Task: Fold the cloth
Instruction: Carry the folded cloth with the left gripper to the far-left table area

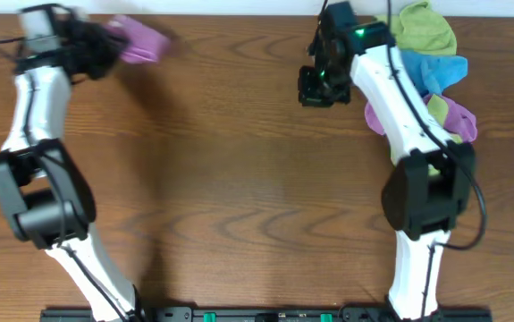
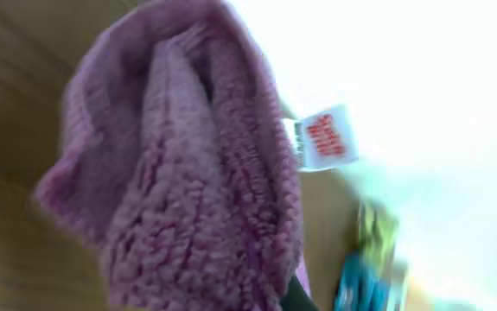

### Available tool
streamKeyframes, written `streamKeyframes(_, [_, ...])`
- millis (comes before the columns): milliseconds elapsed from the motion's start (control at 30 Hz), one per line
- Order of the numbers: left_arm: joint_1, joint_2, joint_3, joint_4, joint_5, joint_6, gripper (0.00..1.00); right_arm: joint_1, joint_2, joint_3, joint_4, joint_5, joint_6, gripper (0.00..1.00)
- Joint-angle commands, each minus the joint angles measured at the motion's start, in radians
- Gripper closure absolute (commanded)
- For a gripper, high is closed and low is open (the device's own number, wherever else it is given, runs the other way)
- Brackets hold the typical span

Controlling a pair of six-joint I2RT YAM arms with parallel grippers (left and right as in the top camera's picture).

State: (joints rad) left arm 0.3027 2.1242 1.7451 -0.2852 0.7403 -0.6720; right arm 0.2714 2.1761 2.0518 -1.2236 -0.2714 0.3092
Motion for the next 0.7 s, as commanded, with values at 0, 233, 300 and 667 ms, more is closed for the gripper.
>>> streamKeyframes(0, [0.064, 0.016, 0.006, 0.074, -0.009, -0.133, 0.94, 0.009, -0.045, 0.016, -0.003, 0.013, -0.026, 0.98])
streamKeyframes(233, [0.091, 0.093, 0.006, 0.220, -0.003, -0.226, 0.94, 0.031, -0.051, 0.016, -0.008, 0.013, -0.014, 0.99])
streamKeyframes(300, [0.091, 0.136, 0.006, 0.299, 0.026, -0.282, 0.94, 0.039, -0.051, 0.016, -0.011, 0.013, -0.010, 0.98])
streamKeyframes(667, [0.093, 0.318, 0.006, 0.412, 0.115, -0.362, 0.94, 0.086, -0.051, 0.016, -0.056, 0.013, 0.005, 0.98])
